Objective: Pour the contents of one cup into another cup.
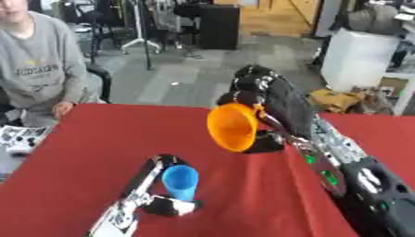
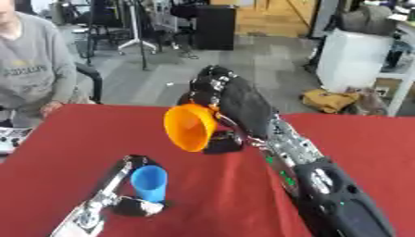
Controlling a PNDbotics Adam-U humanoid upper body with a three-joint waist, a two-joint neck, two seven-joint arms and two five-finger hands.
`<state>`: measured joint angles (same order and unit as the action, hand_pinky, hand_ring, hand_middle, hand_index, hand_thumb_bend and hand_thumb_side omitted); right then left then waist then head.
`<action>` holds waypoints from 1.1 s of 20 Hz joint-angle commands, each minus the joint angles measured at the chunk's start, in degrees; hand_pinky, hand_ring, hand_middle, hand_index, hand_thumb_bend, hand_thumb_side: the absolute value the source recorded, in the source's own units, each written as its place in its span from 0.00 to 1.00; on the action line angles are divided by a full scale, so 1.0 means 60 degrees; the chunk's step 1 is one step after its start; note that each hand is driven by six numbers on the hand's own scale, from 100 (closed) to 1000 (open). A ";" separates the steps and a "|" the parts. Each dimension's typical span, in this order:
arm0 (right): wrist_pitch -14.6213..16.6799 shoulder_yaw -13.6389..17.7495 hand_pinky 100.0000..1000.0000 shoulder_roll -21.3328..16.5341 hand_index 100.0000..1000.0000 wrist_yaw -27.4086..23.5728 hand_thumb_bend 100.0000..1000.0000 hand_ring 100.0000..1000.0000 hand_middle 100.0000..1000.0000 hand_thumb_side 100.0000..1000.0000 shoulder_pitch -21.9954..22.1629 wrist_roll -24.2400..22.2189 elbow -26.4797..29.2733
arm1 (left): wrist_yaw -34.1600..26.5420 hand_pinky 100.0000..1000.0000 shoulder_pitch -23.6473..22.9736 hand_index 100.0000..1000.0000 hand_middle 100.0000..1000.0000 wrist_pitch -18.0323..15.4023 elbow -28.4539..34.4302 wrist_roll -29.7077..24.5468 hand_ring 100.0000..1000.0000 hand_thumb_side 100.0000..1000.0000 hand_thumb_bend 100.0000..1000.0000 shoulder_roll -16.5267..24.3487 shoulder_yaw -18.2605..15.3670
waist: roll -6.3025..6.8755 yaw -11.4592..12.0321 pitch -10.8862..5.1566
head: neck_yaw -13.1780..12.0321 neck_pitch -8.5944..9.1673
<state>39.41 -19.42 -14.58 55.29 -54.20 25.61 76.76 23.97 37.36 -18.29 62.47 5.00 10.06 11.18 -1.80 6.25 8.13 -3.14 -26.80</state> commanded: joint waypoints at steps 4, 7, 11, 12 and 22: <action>-0.0631 0.0325 0.59 -0.0585 0.11 -0.2511 0.00 0.20 0.00 0.20 0.0263 -0.1592 0.1709 | -0.0182 0.44 0.0174 0.69 0.51 -0.0146 0.0235 0.0277 0.54 0.00 1.00 0.0214 -0.0305 | 0.0033 -0.0065 -0.0135 | -0.0118 0.0075; -0.1139 0.0674 0.58 -0.0820 0.11 -0.3503 0.00 0.20 0.00 0.16 0.0689 -0.2024 0.2157 | -0.0538 0.47 -0.0026 0.70 0.53 -0.0213 0.0564 0.0105 0.57 0.00 1.00 0.0361 -0.0429 | 0.0039 -0.0115 -0.0140 | -0.0143 0.0058; -0.1823 0.1100 0.57 -0.1056 0.10 -0.4673 0.00 0.19 0.00 0.12 0.1034 -0.2530 0.2419 | -0.0992 0.47 -0.0406 0.71 0.54 -0.0174 0.1186 -0.0123 0.58 0.00 1.00 0.0553 -0.0556 | 0.0055 -0.0115 -0.0137 | -0.0170 0.0038; -0.1949 0.1178 0.57 -0.1090 0.10 -0.4907 0.00 0.19 0.00 0.12 0.1085 -0.2640 0.2447 | -0.1103 0.47 -0.0495 0.71 0.54 -0.0145 0.1343 -0.0154 0.58 0.00 1.00 0.0592 -0.0581 | 0.0060 -0.0110 -0.0136 | -0.0173 0.0032; -0.3275 0.1921 0.54 -0.1002 0.09 -0.7414 0.00 0.15 0.00 0.10 0.2166 -0.3825 0.1055 | -0.2544 0.47 -0.1541 0.71 0.54 0.0455 0.3567 -0.0258 0.57 0.00 0.94 0.1126 -0.0952 | 0.0192 -0.0004 -0.0073 | -0.0110 -0.0044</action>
<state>20.35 -8.77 -19.89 12.85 -40.46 3.69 83.91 9.66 27.57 -16.22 81.24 3.43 15.34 6.26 -0.84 6.20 8.46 -3.91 -27.09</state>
